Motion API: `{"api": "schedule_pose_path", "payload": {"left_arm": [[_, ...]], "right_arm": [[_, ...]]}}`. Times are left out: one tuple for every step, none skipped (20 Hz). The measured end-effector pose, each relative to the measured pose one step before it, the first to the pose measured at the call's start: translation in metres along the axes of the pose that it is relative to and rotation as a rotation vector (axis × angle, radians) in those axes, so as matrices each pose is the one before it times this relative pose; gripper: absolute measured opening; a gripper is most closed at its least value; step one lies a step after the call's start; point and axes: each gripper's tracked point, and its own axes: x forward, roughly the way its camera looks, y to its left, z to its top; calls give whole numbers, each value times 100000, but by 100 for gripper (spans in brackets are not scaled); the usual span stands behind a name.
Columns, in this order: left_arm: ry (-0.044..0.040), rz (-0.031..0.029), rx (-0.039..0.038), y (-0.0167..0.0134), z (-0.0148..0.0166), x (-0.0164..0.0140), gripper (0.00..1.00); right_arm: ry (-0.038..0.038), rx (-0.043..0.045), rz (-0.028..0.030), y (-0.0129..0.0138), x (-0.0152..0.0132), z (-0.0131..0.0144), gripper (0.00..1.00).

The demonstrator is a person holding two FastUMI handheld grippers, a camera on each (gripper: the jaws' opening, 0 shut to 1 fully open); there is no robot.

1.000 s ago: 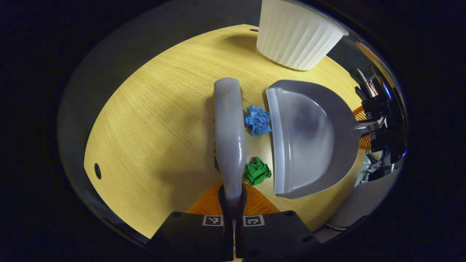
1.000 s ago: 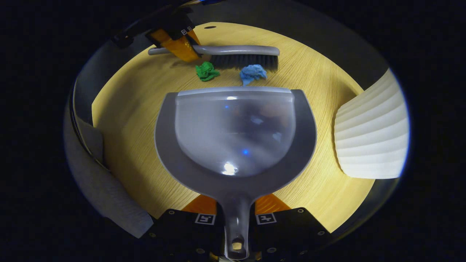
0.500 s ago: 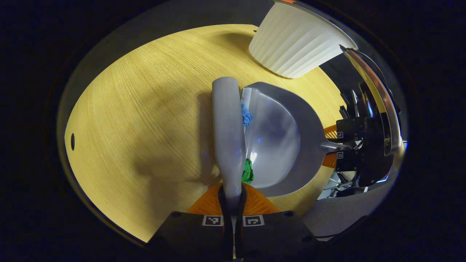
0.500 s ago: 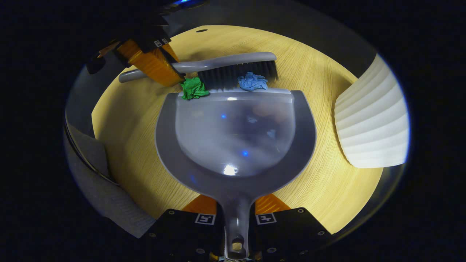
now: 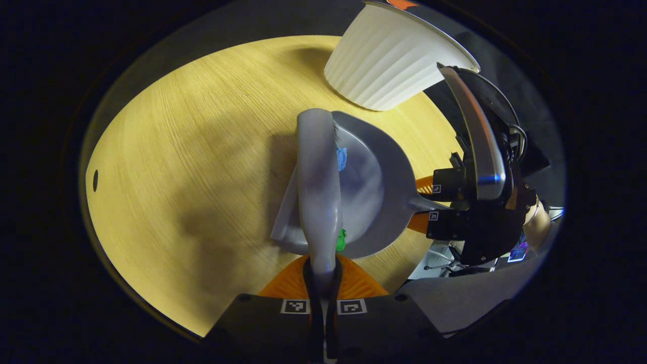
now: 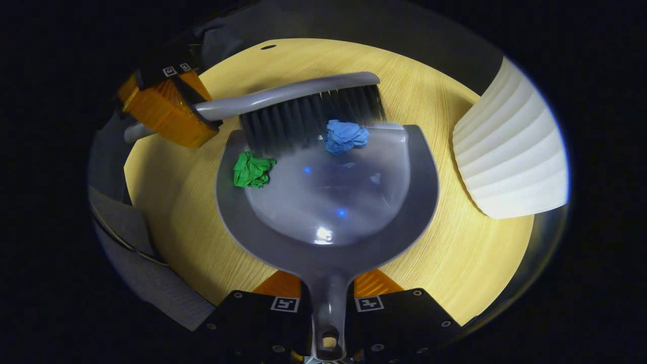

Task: Pick up the small broom and dustpan from the desktop, sweep the trash into the dustpan with the broom, and then empty the trash into the garbage bin.

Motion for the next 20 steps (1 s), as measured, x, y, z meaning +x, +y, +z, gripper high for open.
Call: {"api": "schedule_pose_path", "payload": {"left_arm": [[-1169,308,-1120,-18,22,-324,6],[-788,387,-1234,4,-114,-172,6],[-671,1002,-1072,142,-314,-206,7],[-698,1383,-551,411,-297,-437,6],[-1088,1546,-315,587,-315,-530,6],[-1206,1543,-547,435,-329,-552,5],[-1153,1318,-792,557,-137,-466,6],[-1341,1265,-991,505,-232,-569,6],[-1295,1627,-925,866,-576,-741,6],[-1192,2137,-707,931,-561,-440,5],[-1216,1817,-873,878,-630,-247,6],[-967,1348,-1108,945,-540,-90,5],[-355,1322,-1350,1074,-930,178,5],[-303,1508,-1255,1224,-927,215,6],[-369,1706,-1358,1471,-692,-178,5],[-467,1413,-1596,1615,-622,-205,5],[-301,969,-1578,1518,-316,-418,5],[-329,1245,-1105,1407,-342,-410,5],[-118,1522,-779,554,-177,-631,5],[-27,1126,-746,592,-177,-278,5]], "right_arm": [[-300,729,65,5,5,-20,26],[-380,566,-55,-166,50,165,26],[-203,451,-31,68,-93,-229,26],[-347,908,59,-2,-43,114,26],[-315,1232,231,99,-76,-21,26],[-92,528,452,120,-84,71,26],[-195,72,-257,-177,-188,5,25],[-49,-679,-694,-183,-259,111,25],[-143,-1006,-760,-91,-471,183,25],[-238,-822,-263,-14,-660,328,25],[-486,-733,280,75,-706,441,25],[-523,-729,-26,-216,-837,362,25],[-418,-1529,-577,-198,-727,397,25],[-725,-1714,-798,-263,-818,425,25],[-722,-740,-305,251,-728,314,25],[-688,442,369,159,-901,405,25],[-523,951,773,5,-1382,308,26],[-263,206,581,-94,-1171,327,26],[-439,65,252,-314,-1524,277,25],[-175,-260,326,-450,-1712,43,25]]}}
